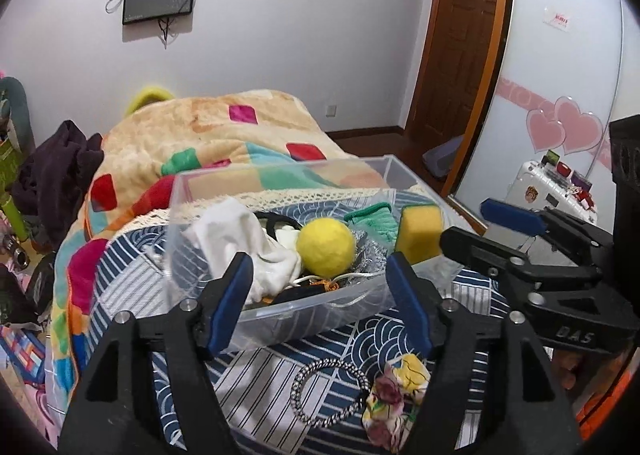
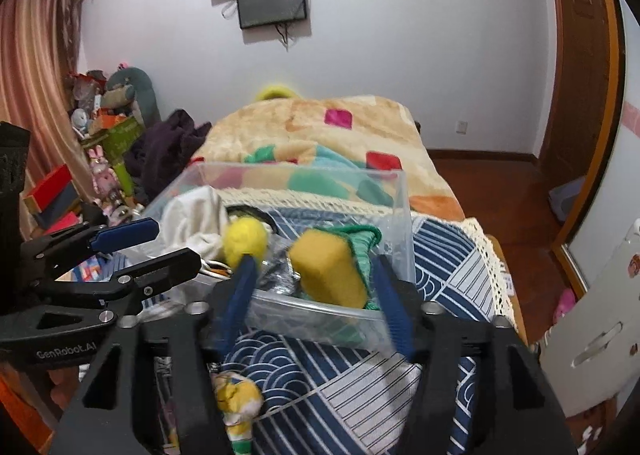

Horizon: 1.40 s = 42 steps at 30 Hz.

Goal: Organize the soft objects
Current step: 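Drop the plush ball and sponge into the clear box, opening both grippers, then grasp the beaded bracelet with the left gripper while the right grasps the floral scrunchie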

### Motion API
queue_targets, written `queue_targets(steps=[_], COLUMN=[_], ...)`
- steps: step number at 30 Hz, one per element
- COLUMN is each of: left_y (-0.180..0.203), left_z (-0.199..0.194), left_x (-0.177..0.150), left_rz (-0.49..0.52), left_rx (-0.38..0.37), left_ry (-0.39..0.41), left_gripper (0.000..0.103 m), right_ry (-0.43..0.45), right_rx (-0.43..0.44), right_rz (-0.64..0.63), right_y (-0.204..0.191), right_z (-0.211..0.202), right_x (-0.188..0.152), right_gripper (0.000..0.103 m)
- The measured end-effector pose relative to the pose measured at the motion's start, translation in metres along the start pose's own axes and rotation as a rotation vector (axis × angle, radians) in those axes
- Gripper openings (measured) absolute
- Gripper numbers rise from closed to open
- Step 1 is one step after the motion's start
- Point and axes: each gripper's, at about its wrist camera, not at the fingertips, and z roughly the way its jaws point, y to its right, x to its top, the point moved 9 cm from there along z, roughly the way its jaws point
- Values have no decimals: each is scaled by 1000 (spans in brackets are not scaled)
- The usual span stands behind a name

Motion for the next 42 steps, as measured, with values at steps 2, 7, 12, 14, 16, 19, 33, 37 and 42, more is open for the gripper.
queue_targets(steps=[2,7,12,14,16,19,33,37,42], left_y=[-1,-8,-17,-22,-27,-33,-23,-12,-10], left_z=[-10,-25,-22,-18,-14,-7,21,23,17], left_x=[0,-9,-31,-40,-53,-71,-103,-103,-102], left_rz=[2,-11,-21,-25,-37,-51,-31,2,19], left_rx=[7,29,47,58,61,65,5,5,-8], left_ry=[13,15,-31,-50,-76,-117,-223,-217,-197], left_gripper=[81,96,96,96,96,96,35,12,6], right_ry=[37,78,41,10,-24,-75,-241,-231,-209], right_rx=[-5,5,37,49,64,87,157,164,163], right_rz=[-13,-27,-33,-31,-31,-37,-57,-89,-112], right_y=[-4,-13,-22,-26,-30,-38,-59,-65,-70], right_z=[-9,-21,-14,-7,1,13,46,42,37], right_x=[5,7,-12,-22,-32,-47,-92,-92,-90], right_gripper=[72,84,84,84,84,84,65,32,17])
